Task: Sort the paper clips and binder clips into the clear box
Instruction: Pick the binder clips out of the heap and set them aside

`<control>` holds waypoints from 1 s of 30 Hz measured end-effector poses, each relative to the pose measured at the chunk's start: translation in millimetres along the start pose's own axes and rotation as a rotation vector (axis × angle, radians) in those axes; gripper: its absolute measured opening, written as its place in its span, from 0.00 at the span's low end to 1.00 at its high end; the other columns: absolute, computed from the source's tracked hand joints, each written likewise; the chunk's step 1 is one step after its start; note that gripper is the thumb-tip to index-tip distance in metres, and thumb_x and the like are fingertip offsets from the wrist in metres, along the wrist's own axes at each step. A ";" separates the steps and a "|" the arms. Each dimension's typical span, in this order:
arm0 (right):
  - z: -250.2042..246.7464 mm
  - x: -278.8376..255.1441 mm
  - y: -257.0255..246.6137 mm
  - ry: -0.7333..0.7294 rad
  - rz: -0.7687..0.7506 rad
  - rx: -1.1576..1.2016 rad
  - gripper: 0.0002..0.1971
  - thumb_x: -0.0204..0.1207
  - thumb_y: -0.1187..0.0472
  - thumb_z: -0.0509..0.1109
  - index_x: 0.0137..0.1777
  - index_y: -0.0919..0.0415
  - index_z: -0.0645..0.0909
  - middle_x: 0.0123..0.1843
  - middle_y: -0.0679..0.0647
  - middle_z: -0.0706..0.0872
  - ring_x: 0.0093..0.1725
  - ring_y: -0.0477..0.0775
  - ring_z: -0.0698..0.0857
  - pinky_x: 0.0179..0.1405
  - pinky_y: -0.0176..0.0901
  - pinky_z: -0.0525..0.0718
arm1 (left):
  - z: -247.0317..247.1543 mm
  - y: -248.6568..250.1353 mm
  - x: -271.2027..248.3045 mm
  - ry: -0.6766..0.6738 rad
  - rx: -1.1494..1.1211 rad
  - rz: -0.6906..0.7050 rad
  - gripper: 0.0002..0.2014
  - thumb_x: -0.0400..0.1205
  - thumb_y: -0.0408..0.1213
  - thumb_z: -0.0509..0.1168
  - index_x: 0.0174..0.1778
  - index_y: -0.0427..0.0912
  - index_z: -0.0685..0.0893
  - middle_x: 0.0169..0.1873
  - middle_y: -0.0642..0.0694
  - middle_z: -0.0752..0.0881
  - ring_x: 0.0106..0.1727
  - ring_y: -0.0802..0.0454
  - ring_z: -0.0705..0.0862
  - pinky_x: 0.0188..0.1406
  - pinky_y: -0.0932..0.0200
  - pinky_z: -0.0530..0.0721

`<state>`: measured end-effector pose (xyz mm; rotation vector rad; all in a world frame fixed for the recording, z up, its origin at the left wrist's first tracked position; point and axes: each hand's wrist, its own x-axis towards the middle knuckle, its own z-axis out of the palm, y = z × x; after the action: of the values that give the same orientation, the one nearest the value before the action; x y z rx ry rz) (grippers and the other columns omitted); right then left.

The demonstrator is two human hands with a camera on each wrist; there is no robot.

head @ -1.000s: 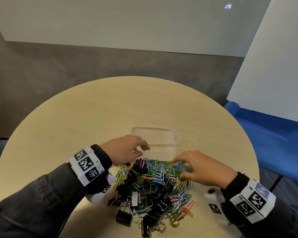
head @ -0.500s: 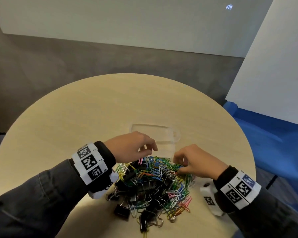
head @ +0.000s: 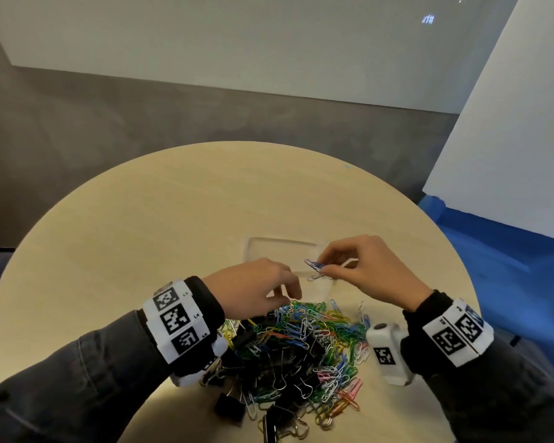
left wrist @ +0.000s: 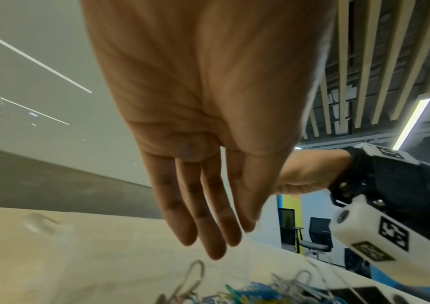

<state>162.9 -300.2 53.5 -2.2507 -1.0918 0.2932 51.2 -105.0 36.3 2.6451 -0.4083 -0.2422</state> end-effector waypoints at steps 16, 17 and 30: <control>31.9 -40.6 8.8 -0.430 0.147 -0.431 0.30 0.67 0.49 0.79 0.68 0.49 0.74 0.53 0.47 0.74 0.52 0.50 0.75 0.49 0.40 0.77 | 18.3 26.9 38.7 -0.203 0.465 0.123 0.19 0.81 0.39 0.65 0.68 0.46 0.77 0.57 0.46 0.80 0.59 0.46 0.80 0.41 0.53 0.76; 32.4 -38.5 9.2 -0.423 0.121 -0.444 0.25 0.69 0.53 0.77 0.66 0.50 0.76 0.50 0.47 0.74 0.50 0.50 0.75 0.45 0.40 0.75 | 18.3 27.0 38.4 -0.192 0.461 0.118 0.17 0.81 0.36 0.64 0.67 0.45 0.77 0.56 0.45 0.81 0.57 0.45 0.81 0.40 0.53 0.76; -6.6 -22.5 14.5 -0.296 0.133 -0.149 0.01 0.71 0.60 0.78 0.42 0.55 0.90 0.32 0.44 0.89 0.32 0.41 0.87 0.39 0.36 0.84 | -12.1 5.4 21.6 0.057 -0.045 0.023 0.06 0.78 0.36 0.72 0.49 0.45 0.89 0.45 0.52 0.91 0.43 0.60 0.86 0.47 0.67 0.83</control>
<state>160.8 -327.2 48.4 -2.4731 -1.1454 0.6365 73.1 -111.7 47.3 2.5948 -0.4093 -0.1667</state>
